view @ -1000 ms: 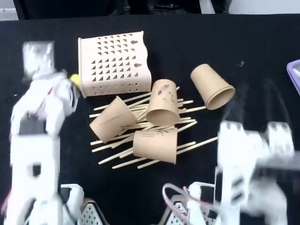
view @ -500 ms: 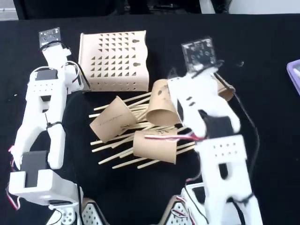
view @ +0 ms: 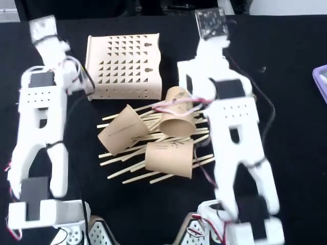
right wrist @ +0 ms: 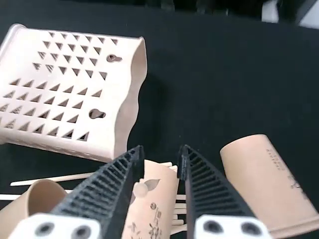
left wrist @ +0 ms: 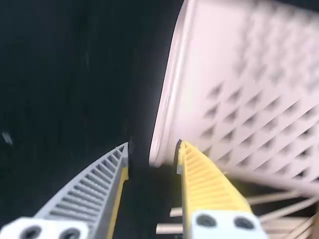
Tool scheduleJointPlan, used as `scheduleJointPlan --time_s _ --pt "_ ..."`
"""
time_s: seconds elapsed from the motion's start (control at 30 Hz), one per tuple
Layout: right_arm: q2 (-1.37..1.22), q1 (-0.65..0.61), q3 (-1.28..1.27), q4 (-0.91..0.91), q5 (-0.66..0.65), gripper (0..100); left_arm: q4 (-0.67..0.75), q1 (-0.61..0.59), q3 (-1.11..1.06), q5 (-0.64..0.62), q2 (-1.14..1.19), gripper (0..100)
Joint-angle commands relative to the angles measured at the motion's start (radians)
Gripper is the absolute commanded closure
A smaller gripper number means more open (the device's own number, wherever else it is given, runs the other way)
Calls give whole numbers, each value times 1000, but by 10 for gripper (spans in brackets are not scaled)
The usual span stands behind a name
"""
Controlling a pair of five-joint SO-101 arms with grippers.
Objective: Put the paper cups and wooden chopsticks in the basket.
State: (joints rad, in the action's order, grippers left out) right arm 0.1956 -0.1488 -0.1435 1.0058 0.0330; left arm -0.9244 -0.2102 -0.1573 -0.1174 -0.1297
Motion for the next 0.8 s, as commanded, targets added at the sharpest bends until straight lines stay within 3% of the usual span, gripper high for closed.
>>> scheduleJointPlan --time_s 0.0,0.3,0.57,0.77 --pt "-114 9 107 8 46 865 51 19 105 2 -74 834" --pt "-302 -8 223 15 57 868 278 -4 59 0 247 834" --pt "-314 -21 249 12 57 864 273 -94 81 5 371 837" --pt "-308 -29 243 17 57 864 166 -116 81 6 381 837"
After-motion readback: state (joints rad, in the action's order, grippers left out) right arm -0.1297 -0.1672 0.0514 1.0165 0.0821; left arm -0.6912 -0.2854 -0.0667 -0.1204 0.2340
